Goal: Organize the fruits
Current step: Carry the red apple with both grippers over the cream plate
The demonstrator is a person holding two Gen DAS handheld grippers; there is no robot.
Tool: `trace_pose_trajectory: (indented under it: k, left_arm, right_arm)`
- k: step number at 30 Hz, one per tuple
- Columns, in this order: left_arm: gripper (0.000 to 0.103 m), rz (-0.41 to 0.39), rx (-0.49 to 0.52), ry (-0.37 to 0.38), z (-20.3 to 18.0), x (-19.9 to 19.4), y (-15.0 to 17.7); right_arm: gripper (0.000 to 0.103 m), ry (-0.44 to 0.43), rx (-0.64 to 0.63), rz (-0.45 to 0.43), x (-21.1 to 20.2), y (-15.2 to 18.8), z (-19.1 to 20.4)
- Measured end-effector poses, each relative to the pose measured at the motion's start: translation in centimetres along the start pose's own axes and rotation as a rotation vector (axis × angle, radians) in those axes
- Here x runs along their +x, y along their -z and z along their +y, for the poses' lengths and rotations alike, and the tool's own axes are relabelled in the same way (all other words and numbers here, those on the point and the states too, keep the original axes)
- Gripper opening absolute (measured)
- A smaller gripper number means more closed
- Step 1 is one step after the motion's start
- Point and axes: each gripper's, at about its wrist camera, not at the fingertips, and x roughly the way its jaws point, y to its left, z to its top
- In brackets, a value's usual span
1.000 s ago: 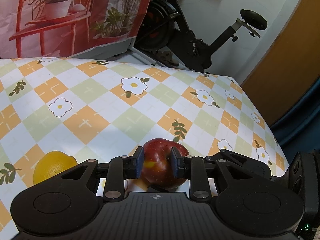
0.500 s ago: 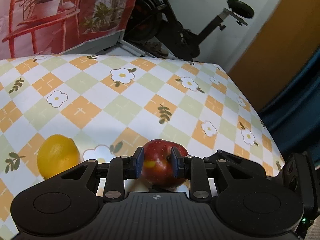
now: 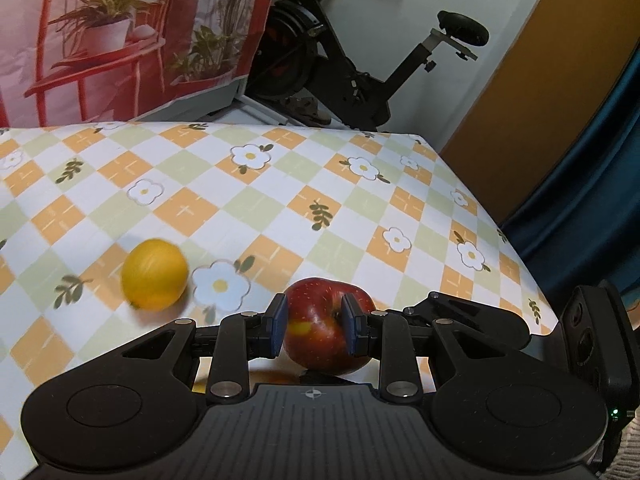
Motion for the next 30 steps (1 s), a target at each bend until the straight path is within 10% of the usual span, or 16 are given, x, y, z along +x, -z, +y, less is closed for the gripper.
trace_pose_trajectory:
  k: [30]
  left_arm:
    - [0.030,-0.016,-0.122,-0.008,3.8,-5.4,6.8]
  right_arm:
    - [0.052,-0.137,-0.096,0.167,0.4,0.4,8.5]
